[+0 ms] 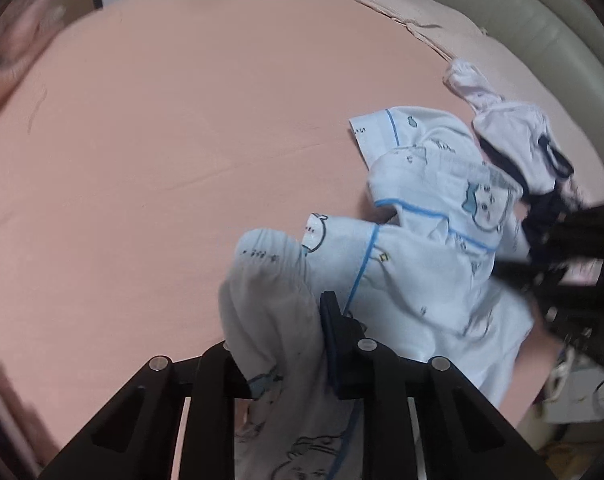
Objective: Fold clothes
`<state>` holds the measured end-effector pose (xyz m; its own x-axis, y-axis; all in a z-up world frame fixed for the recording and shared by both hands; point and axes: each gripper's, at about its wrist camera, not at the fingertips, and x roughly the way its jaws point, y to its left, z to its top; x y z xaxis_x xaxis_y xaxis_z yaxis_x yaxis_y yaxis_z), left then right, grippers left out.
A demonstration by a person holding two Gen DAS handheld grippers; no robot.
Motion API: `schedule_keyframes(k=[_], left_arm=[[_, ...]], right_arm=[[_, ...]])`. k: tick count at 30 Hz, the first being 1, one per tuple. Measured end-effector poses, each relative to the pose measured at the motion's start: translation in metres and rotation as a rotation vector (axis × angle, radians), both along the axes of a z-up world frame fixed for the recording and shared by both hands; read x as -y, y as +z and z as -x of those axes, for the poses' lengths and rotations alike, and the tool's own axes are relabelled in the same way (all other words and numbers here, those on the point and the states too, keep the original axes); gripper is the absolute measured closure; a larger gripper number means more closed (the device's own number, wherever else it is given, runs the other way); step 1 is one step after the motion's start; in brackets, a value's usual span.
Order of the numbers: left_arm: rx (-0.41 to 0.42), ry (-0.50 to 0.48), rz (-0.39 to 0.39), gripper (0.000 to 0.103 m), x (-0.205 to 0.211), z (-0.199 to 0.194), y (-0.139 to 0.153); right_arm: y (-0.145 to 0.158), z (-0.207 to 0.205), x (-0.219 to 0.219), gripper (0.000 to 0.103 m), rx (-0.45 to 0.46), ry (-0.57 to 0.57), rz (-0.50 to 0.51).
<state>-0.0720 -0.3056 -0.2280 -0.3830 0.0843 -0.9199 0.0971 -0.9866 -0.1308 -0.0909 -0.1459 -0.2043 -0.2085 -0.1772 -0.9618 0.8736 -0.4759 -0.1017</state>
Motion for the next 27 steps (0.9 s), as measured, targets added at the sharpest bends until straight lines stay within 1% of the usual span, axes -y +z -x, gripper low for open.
schedule_keyframes(k=[3,5,6,11,15,16,18,19,21,24,25,27], left_arm=[[-0.014,-0.025,0.033,0.085,0.004,-0.007,0.008],[-0.036,-0.036,0.07,0.085,0.008,-0.012,0.012],[-0.045,-0.04,0.078,0.085,0.005,-0.009,0.012],[-0.085,-0.024,0.074,0.085,0.025,-0.026,0.024],[-0.082,0.0,0.055,0.085,0.033,-0.03,0.021],[-0.077,0.005,0.051,0.085,0.03,-0.028,0.017],[-0.057,0.019,0.077,0.085,0.038,-0.041,0.014],[-0.05,0.021,0.11,0.085,0.037,-0.041,0.011],[-0.054,0.023,0.126,0.085,0.042,-0.046,0.008],[-0.07,0.038,-0.007,0.085,0.052,-0.051,0.01],[-0.068,0.036,-0.025,0.085,0.052,-0.049,0.009],[-0.063,0.031,-0.061,0.085,0.052,-0.046,0.008]], right_arm=[[-0.001,-0.006,0.001,0.097,-0.076,0.039,-0.046],[-0.003,-0.009,0.001,0.097,-0.124,0.064,-0.077],[-0.004,-0.01,0.001,0.097,-0.14,0.071,-0.09],[-0.006,-0.003,-0.005,0.097,-0.137,0.041,-0.11],[-0.009,-0.001,-0.01,0.097,-0.137,0.046,-0.138],[-0.011,-0.001,-0.012,0.097,-0.14,0.05,-0.151],[-0.015,0.001,-0.016,0.097,-0.146,0.052,-0.174],[-0.017,0.002,-0.018,0.097,-0.133,0.05,-0.185],[-0.021,0.004,-0.022,0.097,-0.103,0.043,-0.196],[-0.002,0.005,-0.025,0.095,-0.047,0.027,-0.101],[0.006,0.005,-0.024,0.095,-0.033,0.029,-0.079],[0.021,0.005,-0.021,0.091,-0.043,0.036,-0.055]])
